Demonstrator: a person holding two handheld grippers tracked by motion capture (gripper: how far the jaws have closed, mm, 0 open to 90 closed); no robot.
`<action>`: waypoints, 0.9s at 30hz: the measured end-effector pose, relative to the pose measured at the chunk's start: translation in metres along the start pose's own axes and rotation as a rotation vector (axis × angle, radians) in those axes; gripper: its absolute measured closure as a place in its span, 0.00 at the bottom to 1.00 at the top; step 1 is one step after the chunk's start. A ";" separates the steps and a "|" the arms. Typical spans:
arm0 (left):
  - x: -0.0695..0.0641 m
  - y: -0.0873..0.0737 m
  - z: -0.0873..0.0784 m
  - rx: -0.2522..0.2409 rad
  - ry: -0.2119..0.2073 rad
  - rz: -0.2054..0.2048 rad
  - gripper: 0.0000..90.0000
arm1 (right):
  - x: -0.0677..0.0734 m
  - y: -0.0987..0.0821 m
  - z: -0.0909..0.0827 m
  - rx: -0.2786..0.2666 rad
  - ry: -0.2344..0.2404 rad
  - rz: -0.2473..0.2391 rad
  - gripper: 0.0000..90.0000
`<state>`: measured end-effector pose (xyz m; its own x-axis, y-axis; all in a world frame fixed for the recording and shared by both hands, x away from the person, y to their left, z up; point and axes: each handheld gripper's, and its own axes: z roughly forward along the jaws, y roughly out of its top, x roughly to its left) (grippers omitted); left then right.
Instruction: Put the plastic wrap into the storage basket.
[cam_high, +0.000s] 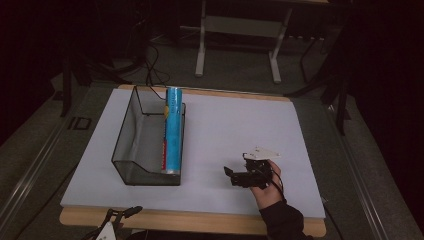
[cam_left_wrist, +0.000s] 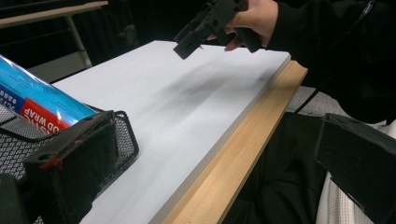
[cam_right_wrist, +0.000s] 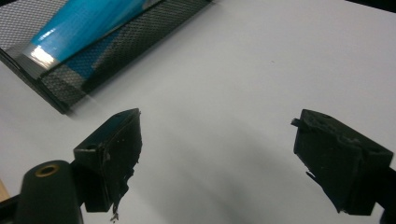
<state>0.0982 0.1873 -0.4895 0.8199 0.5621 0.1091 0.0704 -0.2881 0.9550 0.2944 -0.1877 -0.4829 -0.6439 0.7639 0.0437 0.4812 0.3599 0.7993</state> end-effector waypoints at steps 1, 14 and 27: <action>0.000 0.000 0.000 0.000 0.000 -0.001 0.00 | -0.001 -0.002 -0.001 -0.004 0.000 0.003 0.17; 0.000 0.000 0.001 0.002 -0.007 0.000 0.00 | -0.010 -0.023 -0.005 0.004 -0.035 -0.004 0.17; -0.001 0.000 0.002 0.011 -0.027 0.002 0.00 | -0.015 -0.026 0.001 -0.005 -0.059 -0.032 0.18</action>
<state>0.0984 0.1852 -0.4904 0.8351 0.5403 0.1030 0.0754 -0.2979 0.9516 0.2916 -0.2080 -0.5048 -0.6222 0.7827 -0.0171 0.4583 0.3819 0.8026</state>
